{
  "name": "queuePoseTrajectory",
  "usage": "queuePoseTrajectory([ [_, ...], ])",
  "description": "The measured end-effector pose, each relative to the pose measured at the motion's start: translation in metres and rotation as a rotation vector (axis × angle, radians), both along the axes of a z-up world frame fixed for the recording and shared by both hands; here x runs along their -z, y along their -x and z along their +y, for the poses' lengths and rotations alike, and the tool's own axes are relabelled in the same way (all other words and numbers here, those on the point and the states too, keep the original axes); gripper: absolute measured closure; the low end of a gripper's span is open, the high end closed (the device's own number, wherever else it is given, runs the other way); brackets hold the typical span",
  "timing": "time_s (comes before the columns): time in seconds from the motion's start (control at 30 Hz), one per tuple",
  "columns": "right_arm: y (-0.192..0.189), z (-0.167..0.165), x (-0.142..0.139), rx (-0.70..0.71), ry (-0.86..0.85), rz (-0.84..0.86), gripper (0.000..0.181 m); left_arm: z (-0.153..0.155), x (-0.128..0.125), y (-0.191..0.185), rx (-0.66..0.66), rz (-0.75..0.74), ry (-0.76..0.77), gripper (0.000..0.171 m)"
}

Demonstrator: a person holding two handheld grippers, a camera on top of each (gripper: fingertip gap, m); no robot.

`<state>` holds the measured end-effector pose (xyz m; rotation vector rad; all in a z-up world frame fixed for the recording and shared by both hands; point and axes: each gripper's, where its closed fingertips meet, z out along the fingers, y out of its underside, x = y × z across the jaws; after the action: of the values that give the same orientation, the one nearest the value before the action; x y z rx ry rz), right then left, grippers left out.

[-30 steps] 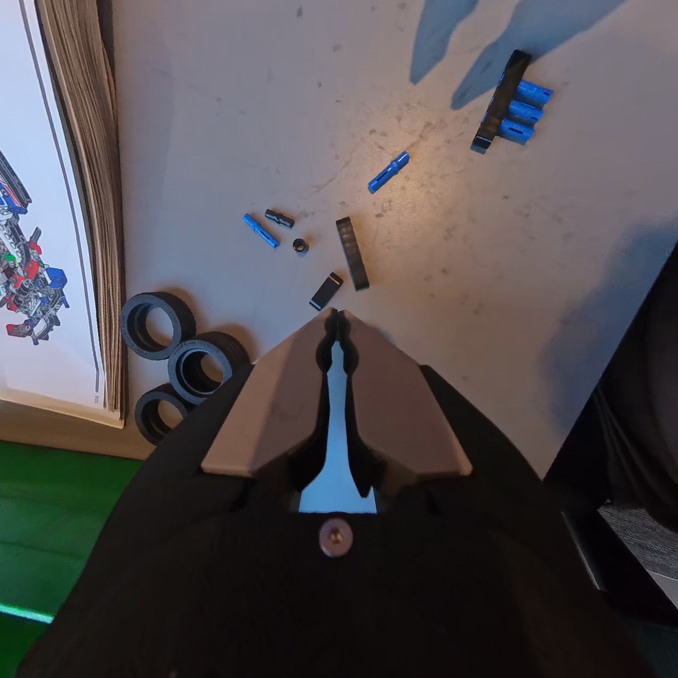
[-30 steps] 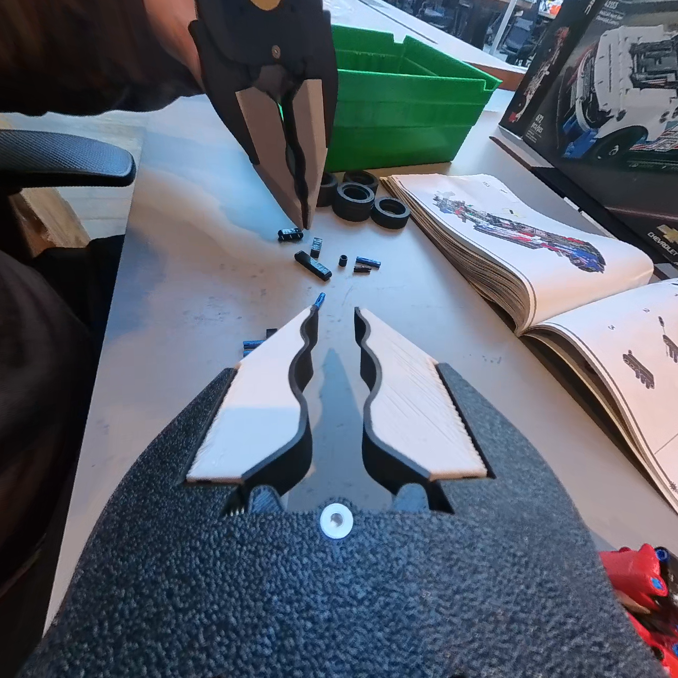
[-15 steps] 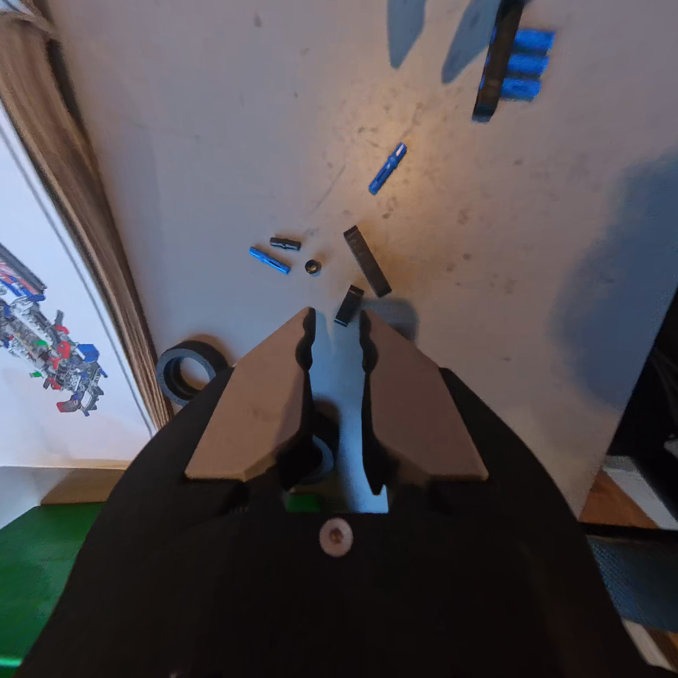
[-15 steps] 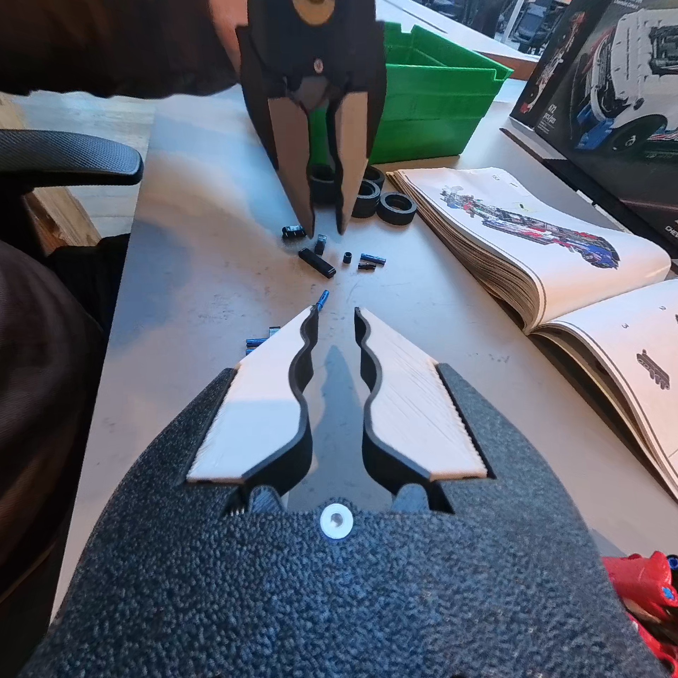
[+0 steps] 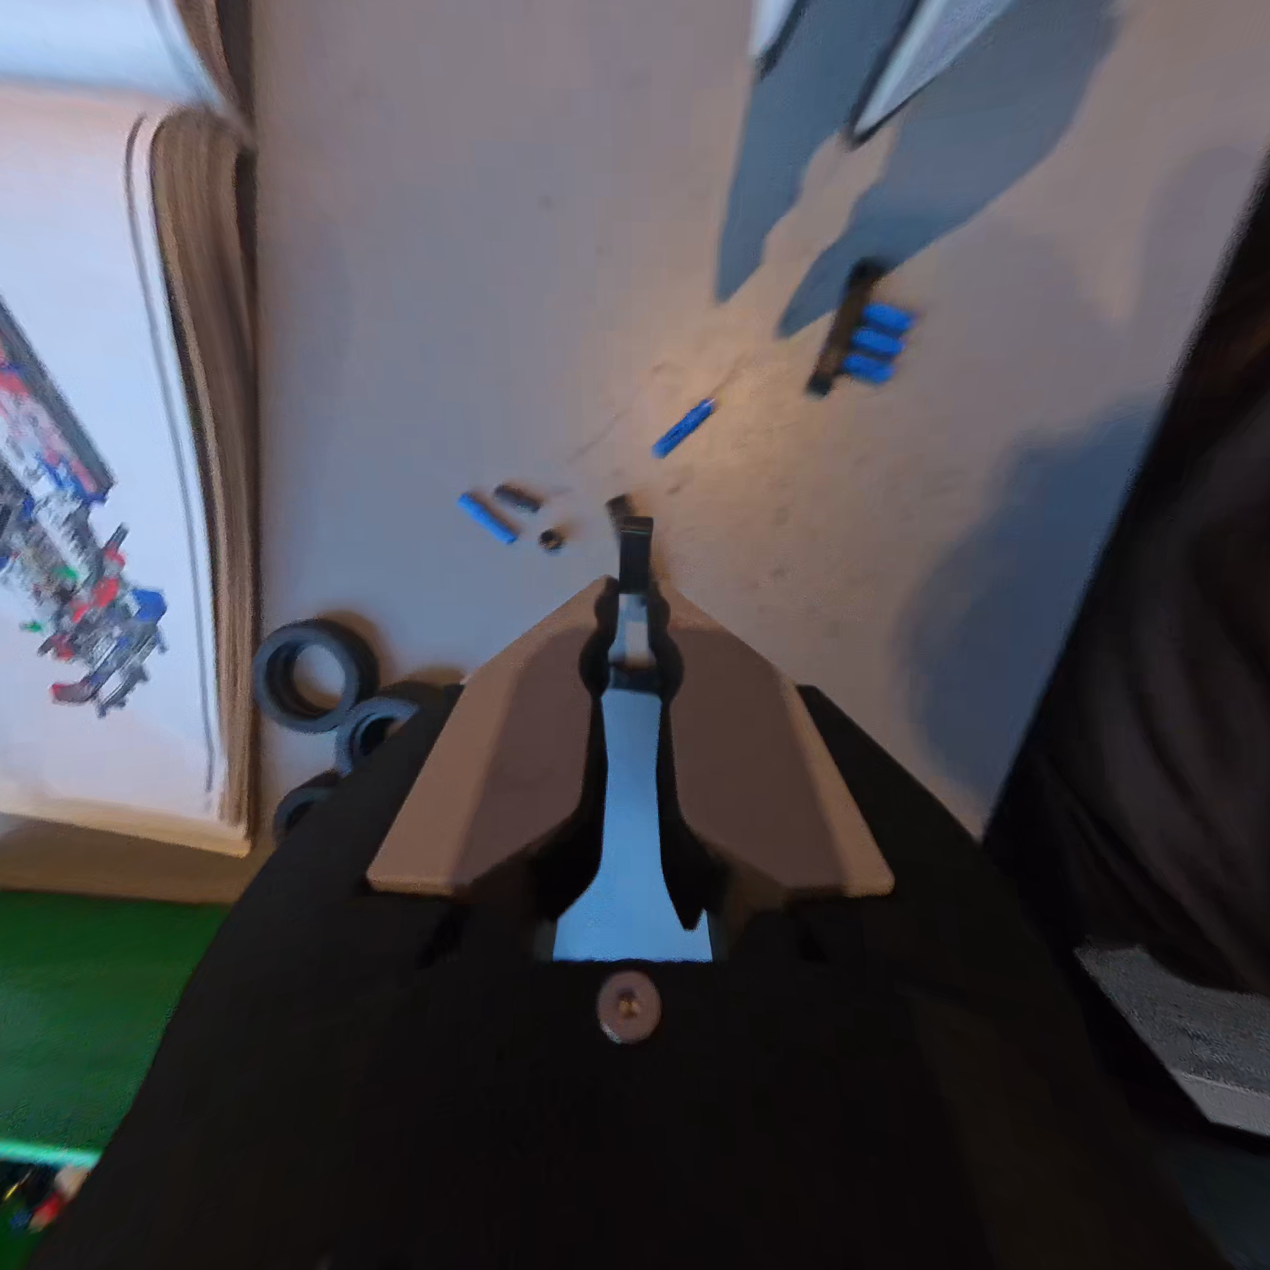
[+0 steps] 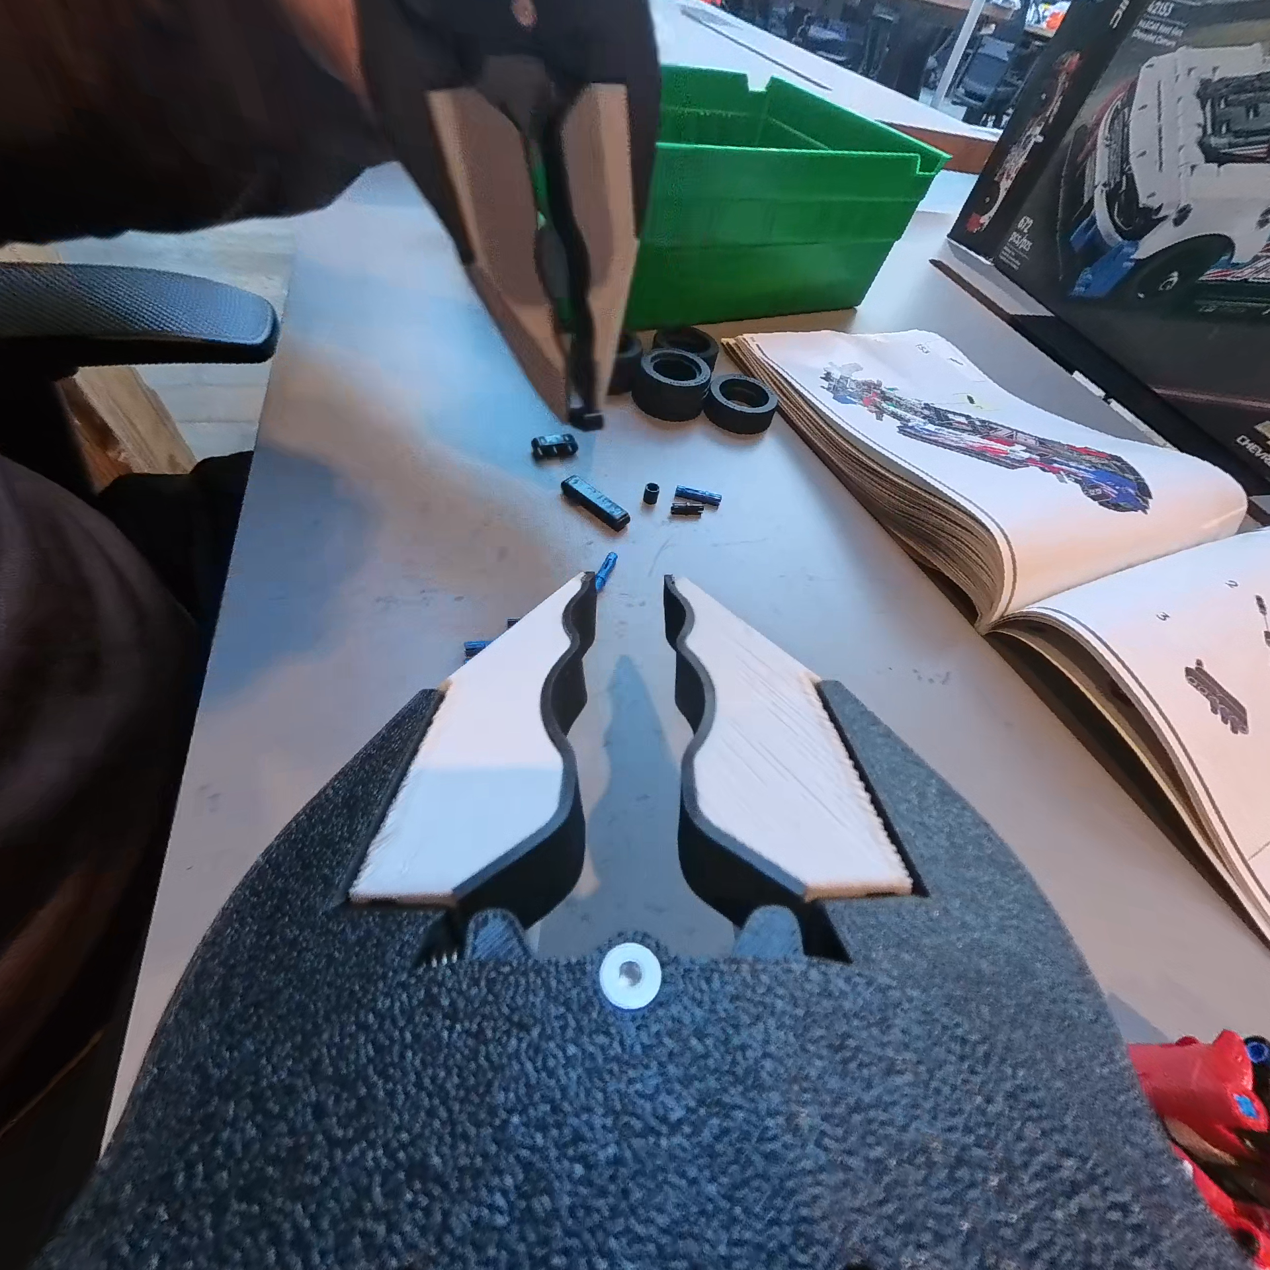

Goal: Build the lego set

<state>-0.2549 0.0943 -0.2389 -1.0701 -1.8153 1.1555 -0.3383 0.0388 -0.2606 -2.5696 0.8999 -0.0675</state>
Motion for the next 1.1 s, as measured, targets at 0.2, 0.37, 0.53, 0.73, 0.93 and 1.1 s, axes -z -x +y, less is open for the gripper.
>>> queuePoseTrajectory([
  [0.2,-0.003,-0.004,0.008,-0.038,-0.005,-0.058,0.153,-0.024,0.029,-0.062,0.07,-0.1,0.054,0.165],
  [0.37,-0.008,-0.008,0.019,-0.073,-0.052,-0.109,0.145,-0.032,0.041,-0.079,0.075,-0.124,0.081,0.165],
  [0.53,-0.008,-0.012,0.028,-0.084,-0.107,-0.15,0.145,-0.023,0.042,-0.088,0.078,-0.12,0.02,0.165],
  [0.73,-0.008,-0.012,0.031,-0.08,-0.128,-0.156,0.145,-0.022,0.041,-0.089,0.058,-0.138,-0.019,0.166],
  [0.93,-0.008,-0.012,0.03,-0.087,-0.119,-0.157,0.145,-0.022,0.041,-0.088,0.061,-0.149,-0.028,0.166],
  [1.1,-0.008,-0.012,0.03,-0.089,-0.114,-0.156,0.145,-0.026,0.041,-0.078,0.053,-0.135,-0.018,0.166],
])
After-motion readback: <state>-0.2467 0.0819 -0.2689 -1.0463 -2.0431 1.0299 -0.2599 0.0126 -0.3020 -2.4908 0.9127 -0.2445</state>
